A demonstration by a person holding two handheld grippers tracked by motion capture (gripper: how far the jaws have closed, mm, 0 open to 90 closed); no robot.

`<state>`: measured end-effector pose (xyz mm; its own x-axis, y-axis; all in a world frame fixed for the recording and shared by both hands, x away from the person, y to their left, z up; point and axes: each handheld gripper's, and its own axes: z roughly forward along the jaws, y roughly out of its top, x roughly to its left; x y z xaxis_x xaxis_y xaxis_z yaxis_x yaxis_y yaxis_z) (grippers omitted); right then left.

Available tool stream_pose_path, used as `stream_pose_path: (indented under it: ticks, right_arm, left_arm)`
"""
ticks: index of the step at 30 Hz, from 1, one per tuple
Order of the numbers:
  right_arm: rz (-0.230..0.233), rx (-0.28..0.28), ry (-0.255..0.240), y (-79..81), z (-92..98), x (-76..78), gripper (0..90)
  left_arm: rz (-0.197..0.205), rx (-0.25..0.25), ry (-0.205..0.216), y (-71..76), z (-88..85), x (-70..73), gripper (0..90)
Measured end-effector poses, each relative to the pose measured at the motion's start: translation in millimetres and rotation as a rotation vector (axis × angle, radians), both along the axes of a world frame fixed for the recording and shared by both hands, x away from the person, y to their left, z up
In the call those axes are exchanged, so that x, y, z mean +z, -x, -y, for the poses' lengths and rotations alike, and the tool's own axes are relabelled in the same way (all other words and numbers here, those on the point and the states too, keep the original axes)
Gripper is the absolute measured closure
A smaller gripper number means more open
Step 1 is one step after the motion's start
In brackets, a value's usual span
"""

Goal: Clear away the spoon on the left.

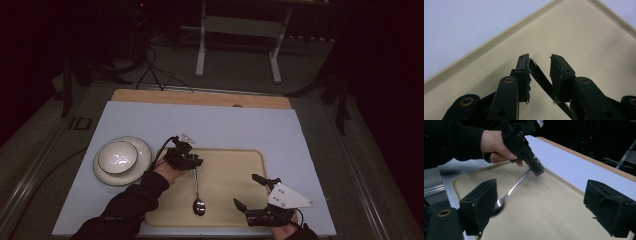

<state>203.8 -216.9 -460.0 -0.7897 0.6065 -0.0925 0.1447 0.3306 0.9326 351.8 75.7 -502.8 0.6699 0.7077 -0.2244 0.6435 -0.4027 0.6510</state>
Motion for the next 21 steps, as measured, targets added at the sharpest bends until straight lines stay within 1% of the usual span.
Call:
stream_pose_path:
  ticks: [2,3,4,5,7,9,12,13,15,17,18,20,21]
  right_arm:
    - [-0.002,-0.001,-0.002,0.1,0.1,0.1,12.1]
    - [0.0,-0.001,-0.002,0.1,0.3,0.2,12.1]
    - [0.0,0.0,-0.003,0.1,0.5,0.2,12.1]
    - [-0.002,0.0,-0.003,0.1,0.6,0.2,12.1]
    - [-0.002,-0.001,-0.004,-0.1,0.7,0.1,12.1]
    - [-0.001,0.0,-0.005,0.0,0.8,0.4,12.1]
    - [-0.001,-0.001,-0.004,0.0,0.8,0.3,12.1]
    - [-0.001,-0.001,-0.005,-0.1,0.8,0.3,12.1]
    - [-0.002,-0.003,-0.005,-0.3,1.0,0.3,12.1]
    - [-0.002,-0.002,-0.006,-0.4,1.0,0.3,12.1]
    - [-0.001,-0.002,-0.005,-0.3,0.9,0.4,12.1]
    - [-0.002,-0.002,-0.006,-0.5,1.2,0.3,12.1]
    - [-0.003,-0.002,-0.006,-0.5,1.3,0.3,12.1]
  left_arm:
    - [0.001,0.013,-0.011,-0.9,2.8,-2.2,69.8]
    - [-0.002,0.01,-0.01,-1.7,3.6,-3.1,69.8]
    - [-0.002,0.019,-0.009,-2.0,5.1,-4.2,69.7]
    - [-0.002,0.024,-0.019,-2.6,6.3,-5.2,69.7]
    - [-0.006,0.032,-0.019,-3.6,8.3,-7.2,69.7]
    - [-0.006,0.041,-0.038,-4.8,10.3,-8.5,68.2]
    - [-0.015,0.075,-0.048,-6.4,12.5,-11.1,68.2]
    - [-0.025,0.08,-0.048,-7.2,13.0,-12.1,67.4]
    - [-0.021,0.098,-0.063,-7.1,14.9,-13.7,67.3]
    - [-0.021,0.105,-0.066,-7.2,15.6,-14.1,67.3]
    - [-0.016,0.126,-0.072,-7.7,17.1,-15.0,67.3]
    - [-0.026,0.132,-0.064,-8.5,18.4,-15.7,67.2]
    - [-0.02,0.138,-0.065,-8.4,19.8,-16.3,65.1]
